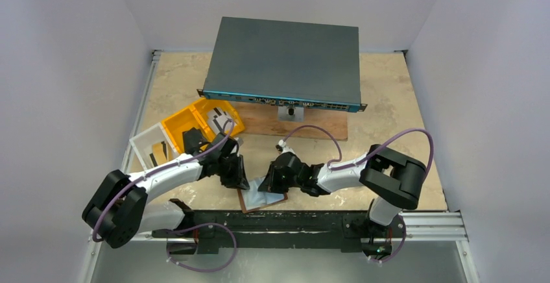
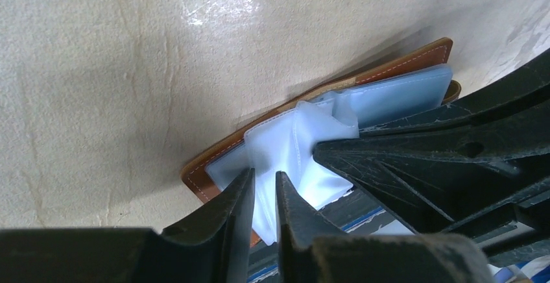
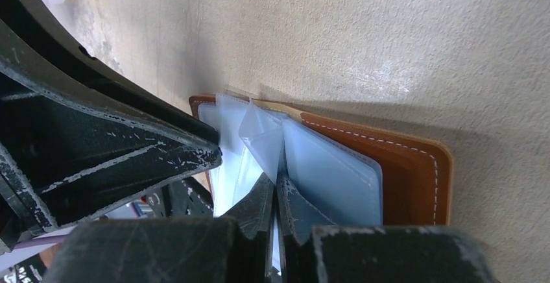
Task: Take the credit cards out of the card holder
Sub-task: Remove the credit card from the card holder.
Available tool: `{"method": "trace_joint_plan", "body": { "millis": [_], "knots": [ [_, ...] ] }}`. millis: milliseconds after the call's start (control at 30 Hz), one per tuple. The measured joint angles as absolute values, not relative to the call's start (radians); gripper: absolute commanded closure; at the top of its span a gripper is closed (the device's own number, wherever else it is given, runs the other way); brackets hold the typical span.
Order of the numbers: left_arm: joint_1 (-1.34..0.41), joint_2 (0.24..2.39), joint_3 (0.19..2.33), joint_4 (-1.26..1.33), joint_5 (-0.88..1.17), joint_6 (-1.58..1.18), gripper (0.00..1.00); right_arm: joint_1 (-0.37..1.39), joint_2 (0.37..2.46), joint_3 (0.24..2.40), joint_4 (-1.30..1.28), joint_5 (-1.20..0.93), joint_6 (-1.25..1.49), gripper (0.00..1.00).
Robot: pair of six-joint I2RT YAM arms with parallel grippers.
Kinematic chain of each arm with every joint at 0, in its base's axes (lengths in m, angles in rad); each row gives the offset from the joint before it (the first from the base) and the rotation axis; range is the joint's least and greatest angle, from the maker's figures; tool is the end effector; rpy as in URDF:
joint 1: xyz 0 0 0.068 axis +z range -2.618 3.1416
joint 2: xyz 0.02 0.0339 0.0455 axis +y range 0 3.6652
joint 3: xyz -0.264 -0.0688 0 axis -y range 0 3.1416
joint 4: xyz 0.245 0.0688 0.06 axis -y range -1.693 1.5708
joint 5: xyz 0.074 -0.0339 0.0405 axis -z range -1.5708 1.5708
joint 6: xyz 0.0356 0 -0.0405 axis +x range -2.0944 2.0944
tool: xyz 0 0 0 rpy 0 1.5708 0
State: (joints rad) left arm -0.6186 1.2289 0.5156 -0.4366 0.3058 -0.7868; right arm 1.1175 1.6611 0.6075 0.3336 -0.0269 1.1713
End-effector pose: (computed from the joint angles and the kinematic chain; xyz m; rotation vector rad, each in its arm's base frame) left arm 0.1568 -0.1248 0.1488 -0.1497 2.9211 -0.7474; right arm 0.1303 0.2697 0.1209 0.0542 2.6023 1.0881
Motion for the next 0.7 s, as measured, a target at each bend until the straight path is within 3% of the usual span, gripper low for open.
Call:
{"method": "trace_joint_plan", "body": {
  "millis": [433, 633, 700],
  "knots": [
    [-0.629, 1.269, 0.51, -0.353, 0.364, -0.816, 0.8, 1.11, 1.665, 0.598, 0.357, -0.05, 1.178, 1.0],
    [-0.632, 1.281, 0.507, -0.32, 0.383, -0.847, 0.95, 1.109, 1.666, 0.598, 0.359, -0.054, 1.177, 1.0],
    [-0.632, 1.281, 0.507, -0.315, 0.387, -0.853, 1.0, 1.108, 1.666, 0.598, 0.358, -0.056, 1.175, 0.95]
  ]
}}
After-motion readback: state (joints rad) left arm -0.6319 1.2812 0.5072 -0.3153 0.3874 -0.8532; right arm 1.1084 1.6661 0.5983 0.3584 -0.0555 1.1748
